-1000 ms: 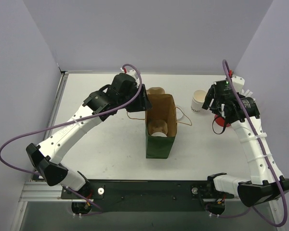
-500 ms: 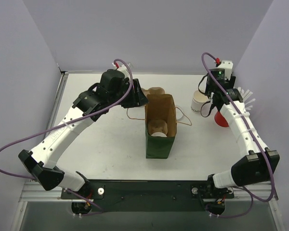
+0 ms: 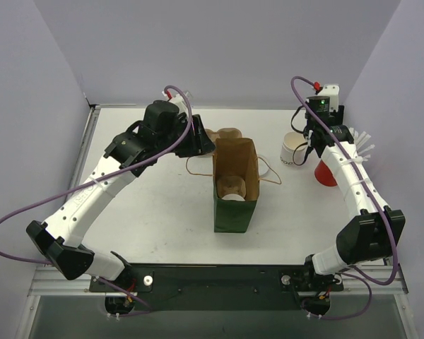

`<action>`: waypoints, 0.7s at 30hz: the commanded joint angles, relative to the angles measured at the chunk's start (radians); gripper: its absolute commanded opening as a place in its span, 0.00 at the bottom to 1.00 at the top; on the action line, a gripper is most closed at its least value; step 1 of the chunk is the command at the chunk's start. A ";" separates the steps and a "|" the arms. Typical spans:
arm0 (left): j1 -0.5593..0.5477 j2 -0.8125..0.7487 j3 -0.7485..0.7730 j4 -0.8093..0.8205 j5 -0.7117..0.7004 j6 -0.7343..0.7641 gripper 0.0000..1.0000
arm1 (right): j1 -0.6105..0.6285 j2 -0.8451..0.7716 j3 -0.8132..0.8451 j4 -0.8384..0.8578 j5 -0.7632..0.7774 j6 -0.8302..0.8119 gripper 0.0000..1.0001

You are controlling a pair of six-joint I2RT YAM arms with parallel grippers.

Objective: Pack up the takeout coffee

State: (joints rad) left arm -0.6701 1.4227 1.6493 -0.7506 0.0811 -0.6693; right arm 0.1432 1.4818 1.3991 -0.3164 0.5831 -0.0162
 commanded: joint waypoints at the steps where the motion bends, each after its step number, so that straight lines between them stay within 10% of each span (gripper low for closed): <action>1: 0.007 -0.027 0.003 0.054 0.028 0.011 0.57 | -0.007 0.000 0.011 0.033 0.057 -0.033 0.36; 11: 0.010 -0.027 -0.002 0.056 0.032 0.011 0.57 | -0.008 0.014 0.000 0.037 0.109 -0.048 0.00; 21: 0.018 -0.028 -0.003 0.060 0.036 0.011 0.57 | -0.010 0.000 0.100 0.020 0.182 -0.087 0.00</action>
State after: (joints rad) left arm -0.6628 1.4227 1.6440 -0.7441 0.1028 -0.6693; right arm 0.1425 1.4872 1.4189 -0.2989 0.6956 -0.0803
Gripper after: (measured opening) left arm 0.566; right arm 0.007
